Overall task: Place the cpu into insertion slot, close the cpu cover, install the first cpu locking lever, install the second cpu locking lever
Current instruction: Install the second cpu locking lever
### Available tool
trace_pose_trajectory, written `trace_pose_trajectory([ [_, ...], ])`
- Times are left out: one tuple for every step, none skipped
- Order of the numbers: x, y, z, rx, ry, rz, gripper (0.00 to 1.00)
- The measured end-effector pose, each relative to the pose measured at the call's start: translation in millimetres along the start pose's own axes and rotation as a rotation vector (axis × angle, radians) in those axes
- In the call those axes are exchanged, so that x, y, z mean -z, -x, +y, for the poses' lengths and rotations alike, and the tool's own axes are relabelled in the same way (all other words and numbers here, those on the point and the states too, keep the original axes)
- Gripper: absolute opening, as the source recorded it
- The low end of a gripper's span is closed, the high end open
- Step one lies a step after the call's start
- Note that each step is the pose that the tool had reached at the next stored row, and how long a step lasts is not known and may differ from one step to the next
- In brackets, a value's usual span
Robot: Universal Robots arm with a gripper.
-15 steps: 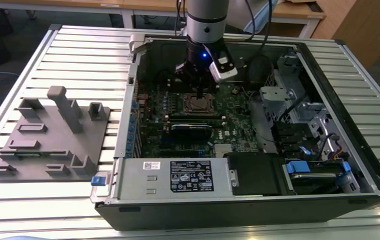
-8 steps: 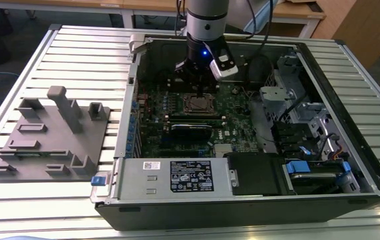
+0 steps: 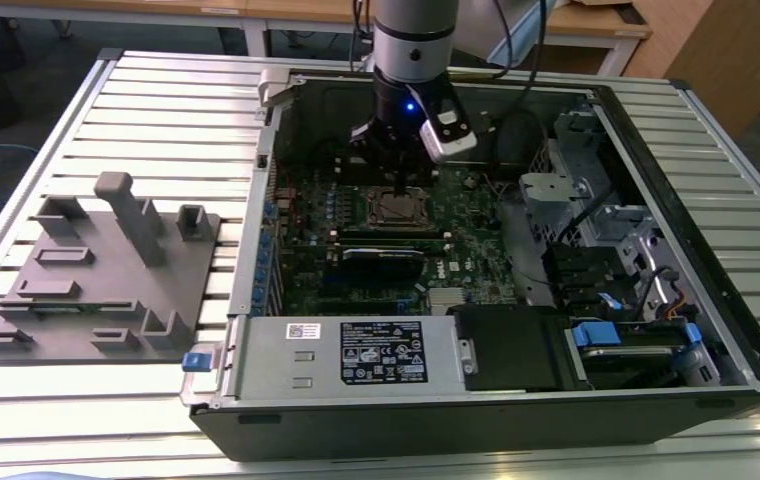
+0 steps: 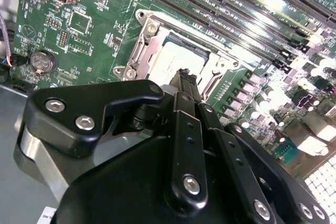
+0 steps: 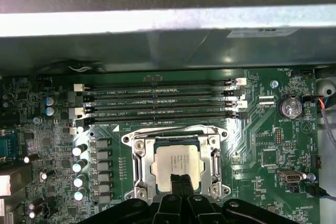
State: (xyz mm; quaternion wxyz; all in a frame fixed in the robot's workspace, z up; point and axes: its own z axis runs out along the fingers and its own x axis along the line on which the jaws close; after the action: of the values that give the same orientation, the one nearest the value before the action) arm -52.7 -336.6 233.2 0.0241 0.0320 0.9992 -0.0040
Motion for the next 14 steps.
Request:
trace_pose_trajectory([
  [0.0,0.0,-0.9,0.000,0.0000,0.0000,0.11],
  [0.0,0.1,-1.8,0.000,-0.0001,0.0000,0.11],
  [0.0,0.2,-2.8,0.000,0.0000,0.0000,0.11],
  [-0.1,0.2,-3.8,0.000,0.0000,0.0000,0.11],
  [0.0,0.3,-4.9,0.000,-0.0001,0.0000,0.11],
  [0.0,0.4,-6.0,0.000,-0.0001,0.0000,0.11],
  [-0.1,0.4,-7.1,0.000,-0.0001,0.0000,0.11],
  [-0.1,0.5,-8.2,0.000,0.0000,0.0000,0.11],
  [-0.1,0.6,-9.4,0.000,0.0000,0.0000,0.11],
  [-0.1,0.7,-10.5,0.000,0.0000,-0.0001,0.11],
  [-0.1,0.7,-11.6,0.000,0.0000,0.0000,0.11],
  [-0.1,0.8,-12.7,0.000,-0.0001,0.0000,0.11],
  [-0.1,0.9,-13.7,0.000,0.0000,0.0000,0.11],
  [-0.1,0.9,-14.7,0.000,-0.0001,0.0000,0.11],
])
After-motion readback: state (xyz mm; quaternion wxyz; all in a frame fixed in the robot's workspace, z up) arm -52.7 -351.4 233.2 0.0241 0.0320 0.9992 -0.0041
